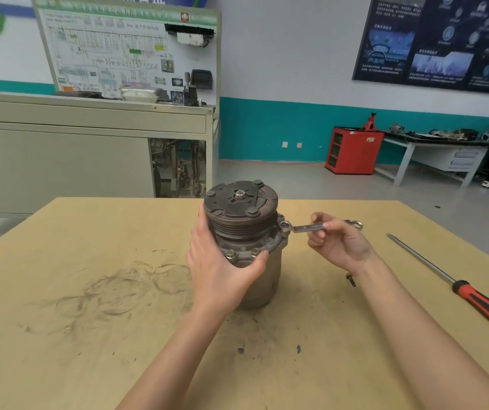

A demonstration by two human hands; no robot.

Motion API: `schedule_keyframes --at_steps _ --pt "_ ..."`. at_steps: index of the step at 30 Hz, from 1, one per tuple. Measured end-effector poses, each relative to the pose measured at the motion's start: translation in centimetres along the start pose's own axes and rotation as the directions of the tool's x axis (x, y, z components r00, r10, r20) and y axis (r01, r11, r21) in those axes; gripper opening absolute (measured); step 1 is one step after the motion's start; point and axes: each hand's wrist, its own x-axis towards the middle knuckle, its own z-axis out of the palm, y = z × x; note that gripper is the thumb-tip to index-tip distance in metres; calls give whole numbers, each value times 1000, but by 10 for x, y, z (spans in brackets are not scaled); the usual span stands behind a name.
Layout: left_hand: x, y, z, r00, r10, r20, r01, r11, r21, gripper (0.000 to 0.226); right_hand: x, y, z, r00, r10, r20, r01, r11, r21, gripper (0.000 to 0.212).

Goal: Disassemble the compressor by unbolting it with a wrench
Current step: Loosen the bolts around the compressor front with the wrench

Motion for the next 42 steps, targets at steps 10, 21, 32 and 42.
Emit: schedule_keyframes --at_steps 10,21,32,42 --pt "-1 -2 1 1000 -3 7 2 1000 18 119 33 18 11 998 -20 -58 31 980 198 15" --pt "0 -6 3 1000 -1 3 1 1000 22 117 -56 26 77 567 -816 113 535 260 -803 31" --pt "-1 -7 2 1000 11 13 -11 1000 11 117 -72 81 84 417 -804 424 366 -279 -888 32" --pt "0 -7 3 1000 15 3 -15 999 30 118 -73 79 82 402 -800 445 364 -306 -880 25"
